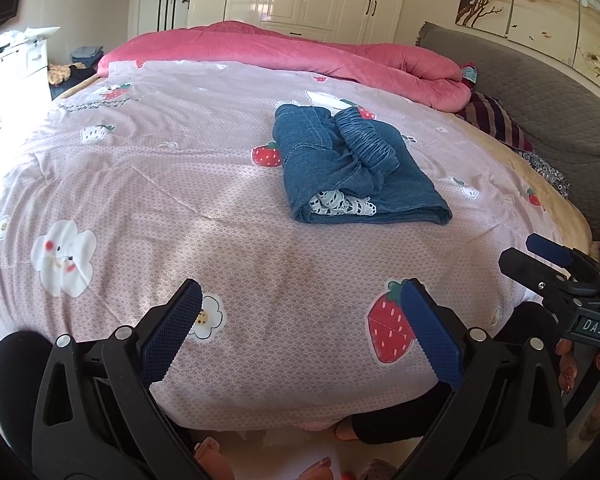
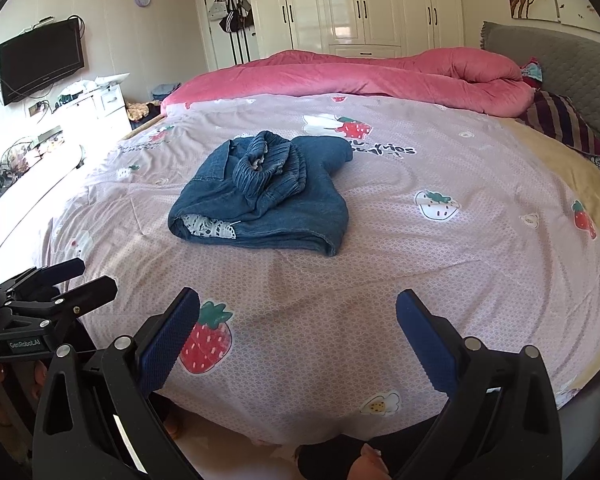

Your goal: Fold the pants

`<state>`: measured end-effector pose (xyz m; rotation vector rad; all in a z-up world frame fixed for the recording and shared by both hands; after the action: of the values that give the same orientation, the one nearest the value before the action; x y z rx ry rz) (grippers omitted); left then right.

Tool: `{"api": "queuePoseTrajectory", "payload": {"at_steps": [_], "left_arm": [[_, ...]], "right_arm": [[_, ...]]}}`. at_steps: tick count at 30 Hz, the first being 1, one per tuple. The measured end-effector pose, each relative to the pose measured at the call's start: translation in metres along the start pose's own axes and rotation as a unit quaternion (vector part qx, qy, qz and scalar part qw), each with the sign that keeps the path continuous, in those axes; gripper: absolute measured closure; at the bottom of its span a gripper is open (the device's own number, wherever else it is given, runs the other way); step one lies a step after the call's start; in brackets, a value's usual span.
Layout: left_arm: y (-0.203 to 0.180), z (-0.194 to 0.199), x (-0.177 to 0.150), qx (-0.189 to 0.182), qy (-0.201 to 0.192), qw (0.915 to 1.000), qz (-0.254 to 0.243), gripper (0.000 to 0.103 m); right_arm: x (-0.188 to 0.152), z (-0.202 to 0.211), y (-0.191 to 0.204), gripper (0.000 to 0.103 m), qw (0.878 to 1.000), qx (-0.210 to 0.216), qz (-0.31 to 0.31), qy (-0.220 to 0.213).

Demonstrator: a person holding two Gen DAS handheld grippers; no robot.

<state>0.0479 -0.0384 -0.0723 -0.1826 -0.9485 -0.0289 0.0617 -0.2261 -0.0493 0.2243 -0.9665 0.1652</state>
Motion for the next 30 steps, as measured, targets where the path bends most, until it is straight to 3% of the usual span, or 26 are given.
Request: {"api": "queuePoseTrajectory", "payload": {"at_steps": [30], "left_arm": [[0.005,0.0074,0.0042,0.013,-0.01,0.9999,-0.001,0.01]], "right_arm": [[-0.0039,0.0025,0.0032,0.005,1.0,0.0,0.002,0.005]]}}
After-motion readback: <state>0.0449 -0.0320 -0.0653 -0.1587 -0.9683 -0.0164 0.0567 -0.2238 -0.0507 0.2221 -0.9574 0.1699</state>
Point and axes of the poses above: each gripper's, at about its wrist camera, not at the fingertips, and z roughly against the way its jaws point, y to its left, x to its top, the point moved 9 cm from there along -z, roughly the way its jaws point, and after that the axes turned 5 degrees about -y, right-handed, at the moved point
